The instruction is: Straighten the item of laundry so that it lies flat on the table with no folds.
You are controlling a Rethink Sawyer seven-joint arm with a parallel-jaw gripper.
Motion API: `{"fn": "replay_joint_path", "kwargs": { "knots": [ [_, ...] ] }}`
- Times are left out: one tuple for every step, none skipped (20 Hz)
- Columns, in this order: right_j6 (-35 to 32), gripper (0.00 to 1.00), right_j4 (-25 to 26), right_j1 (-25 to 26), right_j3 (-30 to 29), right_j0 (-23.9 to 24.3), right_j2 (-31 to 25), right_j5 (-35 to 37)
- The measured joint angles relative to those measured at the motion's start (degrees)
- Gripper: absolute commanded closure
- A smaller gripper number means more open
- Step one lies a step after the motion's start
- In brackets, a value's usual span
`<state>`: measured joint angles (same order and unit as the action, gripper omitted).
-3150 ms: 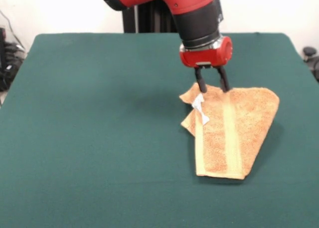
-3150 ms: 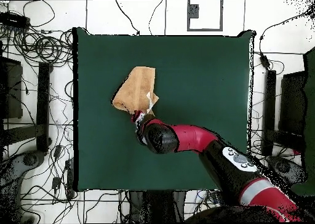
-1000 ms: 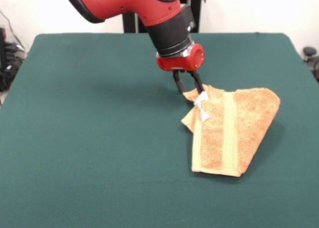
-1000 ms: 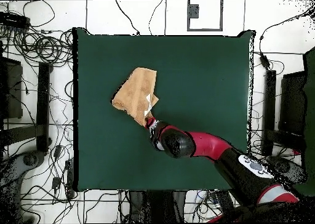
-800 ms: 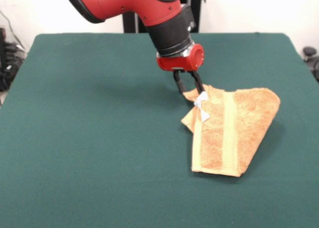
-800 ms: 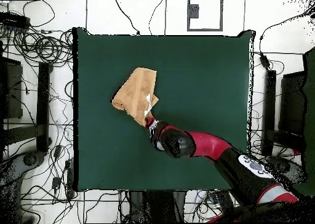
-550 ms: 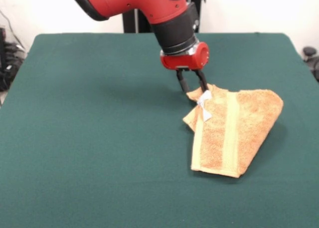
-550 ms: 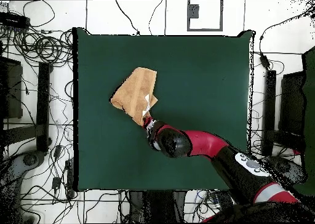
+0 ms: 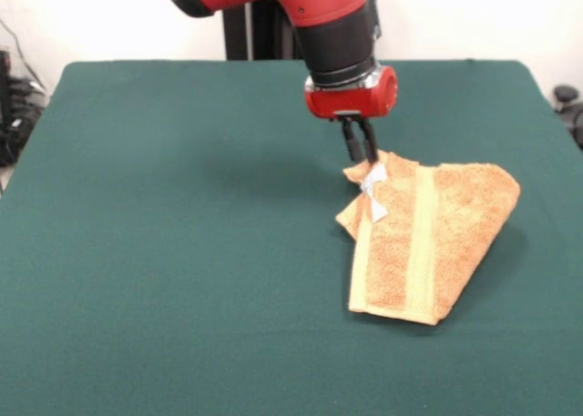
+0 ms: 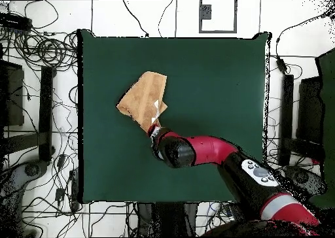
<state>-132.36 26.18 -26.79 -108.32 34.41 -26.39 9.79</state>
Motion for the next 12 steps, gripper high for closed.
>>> {"fn": "replay_joint_path", "kwargs": {
  "knots": [
    [0.0, 1.0, 0.0, -0.4, 0.0, -0.4, 0.4, 0.0],
    [0.0, 1.0, 0.0, -0.8, 0.0, -0.7, 0.8, 0.0],
    [0.0, 1.0, 0.0, -1.0, 0.0, -0.8, 1.2, 0.0],
    [0.0, 1.0, 0.0, -1.0, 0.0, -0.8, 1.3, 0.0],
    [0.0, 1.0, 0.0, -1.0, 0.0, -0.8, 1.4, 0.0],
    [0.0, 1.0, 0.0, -1.1, 0.0, -0.8, 1.6, 0.0],
    [0.0, 1.0, 0.0, -1.1, 0.0, -0.7, 1.7, 0.0],
    [0.0, 1.0, 0.0, -1.1, 0.0, -0.7, 1.7, 0.0],
    [0.0, 1.0, 0.0, -1.1, 0.0, -0.7, 1.7, 0.0],
    [0.0, 1.0, 0.0, -1.1, 0.0, -0.8, 1.7, 0.0],
    [0.0, 1.0, 0.0, -1.2, 0.0, -0.8, 1.7, 0.0],
    [0.0, 1.0, 0.0, -1.3, 0.0, -0.7, 1.7, 0.0]
  ]
}}
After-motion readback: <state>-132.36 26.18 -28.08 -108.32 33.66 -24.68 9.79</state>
